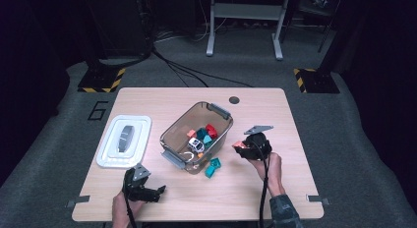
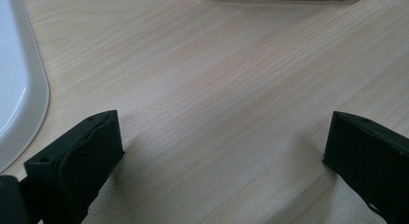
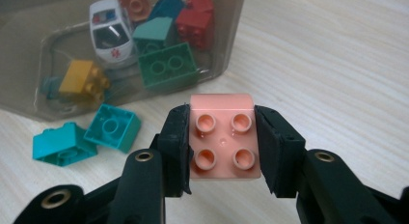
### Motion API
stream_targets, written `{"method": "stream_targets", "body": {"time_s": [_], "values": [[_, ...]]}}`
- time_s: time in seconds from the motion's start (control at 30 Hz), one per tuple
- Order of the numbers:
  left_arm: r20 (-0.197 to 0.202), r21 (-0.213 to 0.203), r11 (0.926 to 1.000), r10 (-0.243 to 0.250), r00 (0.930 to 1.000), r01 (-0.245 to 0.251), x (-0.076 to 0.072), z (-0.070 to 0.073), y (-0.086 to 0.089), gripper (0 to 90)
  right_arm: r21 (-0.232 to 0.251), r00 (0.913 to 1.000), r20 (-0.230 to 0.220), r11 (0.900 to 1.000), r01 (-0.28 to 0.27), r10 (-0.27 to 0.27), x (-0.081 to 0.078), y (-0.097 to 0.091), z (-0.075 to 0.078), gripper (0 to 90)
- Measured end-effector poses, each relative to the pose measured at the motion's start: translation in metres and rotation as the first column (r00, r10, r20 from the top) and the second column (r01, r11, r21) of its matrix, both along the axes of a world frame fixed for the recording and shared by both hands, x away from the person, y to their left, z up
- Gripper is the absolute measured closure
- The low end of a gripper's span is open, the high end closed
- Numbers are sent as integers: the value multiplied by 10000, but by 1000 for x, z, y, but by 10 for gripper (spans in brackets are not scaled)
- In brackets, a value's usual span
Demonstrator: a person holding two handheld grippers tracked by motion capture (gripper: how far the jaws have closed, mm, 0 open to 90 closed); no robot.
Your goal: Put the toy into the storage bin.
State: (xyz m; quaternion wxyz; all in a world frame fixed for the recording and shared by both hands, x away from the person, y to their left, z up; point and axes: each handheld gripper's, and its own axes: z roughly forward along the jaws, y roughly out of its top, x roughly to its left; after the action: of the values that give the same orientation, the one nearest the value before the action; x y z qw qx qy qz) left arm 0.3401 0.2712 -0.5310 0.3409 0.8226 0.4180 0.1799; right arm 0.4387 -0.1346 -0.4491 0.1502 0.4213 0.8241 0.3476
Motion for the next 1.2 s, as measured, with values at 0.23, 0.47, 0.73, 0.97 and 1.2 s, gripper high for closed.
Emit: {"method": "stream_targets", "body": {"time_s": [0.23,0.47,0.73,0.97,1.2], "values": [[0,0,10000,2,10000,-2,0,0,0,0,49,9997,15,9997,253,-253,11,-4,11,587],[0,-1,10000,1,10000,-1,0,0,0,0,115,9985,-91,9985,539,-538,24,-8,19,587],[2,0,10000,3,10000,-3,0,0,0,0,182,9970,-22,9968,777,-777,36,-11,32,587],[2,-2,10000,2,10000,-2,0,0,0,0,73,9963,266,9967,814,-816,42,-10,51,587],[-1,3,10000,-3,10000,3,0,0,0,0,54,9948,562,9964,847,-849,45,-6,70,587]]}}
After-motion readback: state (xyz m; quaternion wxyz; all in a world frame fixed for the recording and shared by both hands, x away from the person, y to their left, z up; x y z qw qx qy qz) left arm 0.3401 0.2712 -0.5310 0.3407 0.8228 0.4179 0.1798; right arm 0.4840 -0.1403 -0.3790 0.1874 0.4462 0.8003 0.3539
